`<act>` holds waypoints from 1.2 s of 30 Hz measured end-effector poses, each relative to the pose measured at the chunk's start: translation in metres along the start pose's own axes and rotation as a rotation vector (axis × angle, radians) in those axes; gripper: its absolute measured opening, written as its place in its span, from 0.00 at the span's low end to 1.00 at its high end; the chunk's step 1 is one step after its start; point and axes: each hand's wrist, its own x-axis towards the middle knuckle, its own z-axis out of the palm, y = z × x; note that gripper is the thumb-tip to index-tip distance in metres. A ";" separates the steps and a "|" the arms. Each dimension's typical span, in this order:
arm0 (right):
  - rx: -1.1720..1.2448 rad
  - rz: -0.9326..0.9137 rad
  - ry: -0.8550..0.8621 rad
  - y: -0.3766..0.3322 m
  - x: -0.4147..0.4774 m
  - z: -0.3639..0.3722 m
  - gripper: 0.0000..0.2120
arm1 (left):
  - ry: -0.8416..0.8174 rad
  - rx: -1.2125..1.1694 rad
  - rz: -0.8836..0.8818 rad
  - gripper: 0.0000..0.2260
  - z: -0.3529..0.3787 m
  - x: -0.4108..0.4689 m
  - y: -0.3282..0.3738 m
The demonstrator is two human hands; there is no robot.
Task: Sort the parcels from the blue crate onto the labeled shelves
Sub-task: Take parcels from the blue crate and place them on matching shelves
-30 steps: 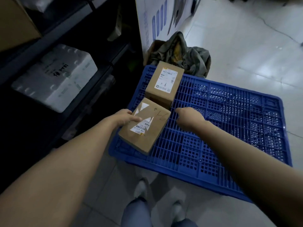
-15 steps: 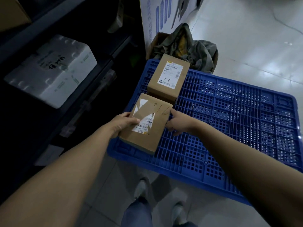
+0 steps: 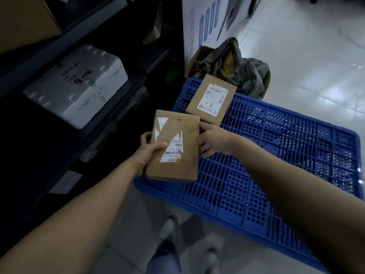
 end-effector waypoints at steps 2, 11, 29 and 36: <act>0.024 -0.032 0.011 -0.016 -0.002 -0.008 0.24 | -0.007 -0.076 -0.009 0.38 0.000 0.001 0.008; 0.207 -0.059 0.172 -0.055 0.021 -0.043 0.25 | -0.105 -0.206 0.158 0.16 -0.011 0.020 0.080; 0.589 0.220 0.581 0.013 0.129 -0.112 0.19 | -0.236 -0.035 0.124 0.16 -0.008 0.169 0.125; 0.765 0.217 0.422 0.020 0.122 -0.115 0.16 | -0.258 -0.060 -0.058 0.12 -0.011 0.170 0.123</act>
